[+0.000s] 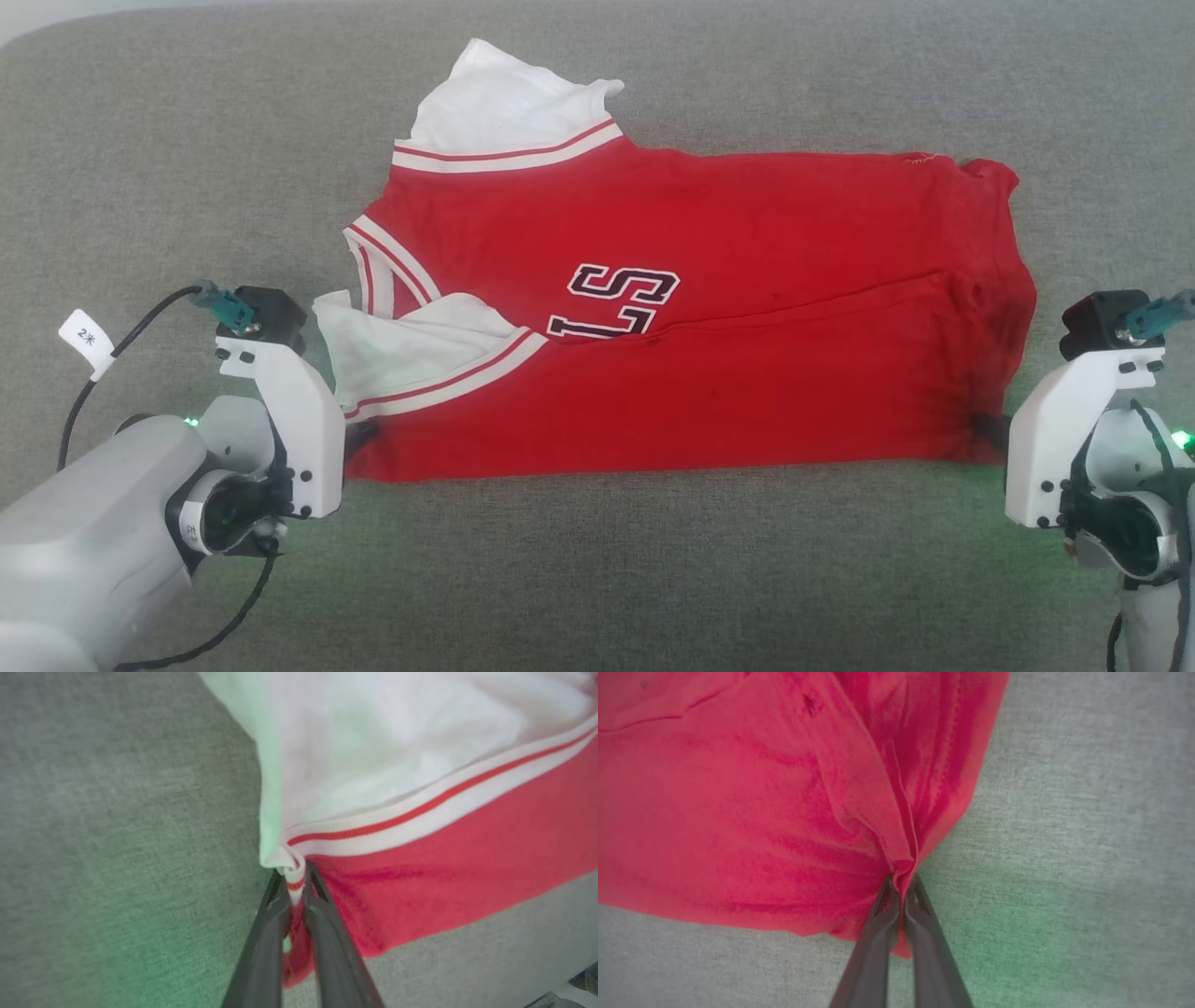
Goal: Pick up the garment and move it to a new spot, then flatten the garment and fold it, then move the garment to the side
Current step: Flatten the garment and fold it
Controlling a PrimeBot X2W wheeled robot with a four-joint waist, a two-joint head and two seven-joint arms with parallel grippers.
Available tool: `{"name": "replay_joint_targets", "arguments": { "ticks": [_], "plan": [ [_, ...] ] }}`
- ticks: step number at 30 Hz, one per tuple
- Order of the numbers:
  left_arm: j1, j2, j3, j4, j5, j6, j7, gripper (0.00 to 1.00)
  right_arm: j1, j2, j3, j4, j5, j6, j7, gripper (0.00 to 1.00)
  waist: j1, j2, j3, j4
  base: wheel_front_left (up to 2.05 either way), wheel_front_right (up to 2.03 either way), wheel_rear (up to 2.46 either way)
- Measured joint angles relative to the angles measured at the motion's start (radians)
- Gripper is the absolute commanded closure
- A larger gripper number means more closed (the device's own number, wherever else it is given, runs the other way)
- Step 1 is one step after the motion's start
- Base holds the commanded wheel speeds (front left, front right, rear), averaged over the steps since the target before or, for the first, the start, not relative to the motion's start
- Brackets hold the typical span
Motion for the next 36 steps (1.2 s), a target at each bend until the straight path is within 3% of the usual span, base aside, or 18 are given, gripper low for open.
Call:
{"name": "replay_joint_targets", "arguments": {
  "ticks": [8,14,19,23,29,30,31,32,33,34,35,36],
  "plan": [
    [0.001,0.022,0.002,-0.035,-0.012,0.019,0.021,1.00,0.004,-0.041,0.007,-0.030,0.035,0.001,0.054,1.00,0.0000,0.0000,-0.009,0.003,0.00,0.00,0.00],
    [0.032,0.073,-0.002,-0.136,-0.028,0.082,0.071,1.00,0.063,-0.095,0.005,-0.110,0.054,0.001,0.137,1.00,0.0000,-0.0001,-0.021,0.012,0.00,0.00,0.00],
    [0.074,0.131,-0.019,-0.259,-0.048,0.160,0.112,1.00,0.122,-0.122,-0.011,-0.188,0.082,0.001,0.215,1.00,0.0000,-0.0001,-0.030,0.019,0.00,0.00,0.00],
    [0.113,0.169,-0.025,-0.346,-0.057,0.214,0.118,1.00,0.166,-0.123,-0.040,-0.238,0.093,0.001,0.259,1.00,0.0000,-0.0001,-0.031,0.020,0.00,0.00,0.00],
    [0.142,0.183,-0.028,-0.389,-0.062,0.249,0.105,1.00,0.198,-0.094,-0.062,-0.247,0.090,0.001,0.275,1.00,0.0000,-0.0001,-0.027,0.019,0.00,0.00,0.00],
    [0.146,0.181,-0.026,-0.388,-0.063,0.253,0.099,0.91,0.201,-0.084,-0.063,-0.241,0.090,0.001,0.271,1.00,-0.0001,-0.0001,-0.027,0.018,0.00,0.00,0.00],
    [0.152,0.178,-0.023,-0.385,-0.066,0.255,0.093,0.64,0.201,-0.071,-0.064,-0.232,0.088,0.000,0.262,1.00,0.0000,-0.0001,-0.027,0.017,0.00,0.00,0.00],
    [0.154,0.174,-0.022,-0.380,-0.065,0.254,0.086,0.31,0.201,-0.064,-0.062,-0.222,0.085,0.000,0.254,0.88,0.0000,-0.0001,-0.027,0.015,0.00,0.00,0.00],
    [0.156,0.172,-0.024,-0.375,-0.063,0.250,0.078,0.00,0.199,-0.059,-0.063,-0.211,0.082,0.000,0.242,0.53,0.0000,-0.0001,-0.027,0.014,0.00,0.00,0.00],
    [0.158,0.168,-0.023,-0.370,-0.063,0.248,0.075,0.00,0.197,-0.053,-0.061,-0.201,0.081,0.000,0.230,0.12,0.0000,-0.0001,-0.028,0.013,0.00,0.00,0.00],
    [0.159,0.162,-0.020,-0.365,-0.066,0.245,0.070,0.00,0.196,-0.052,-0.055,-0.193,0.076,0.000,0.225,0.00,0.0000,-0.0001,-0.031,0.012,0.00,0.00,0.00],
    [0.159,0.156,-0.019,-0.365,-0.068,0.244,0.070,0.00,0.194,-0.053,-0.050,-0.185,0.071,0.000,0.219,0.00,0.0000,-0.0001,-0.034,0.011,0.00,0.00,0.00]
  ]
}}
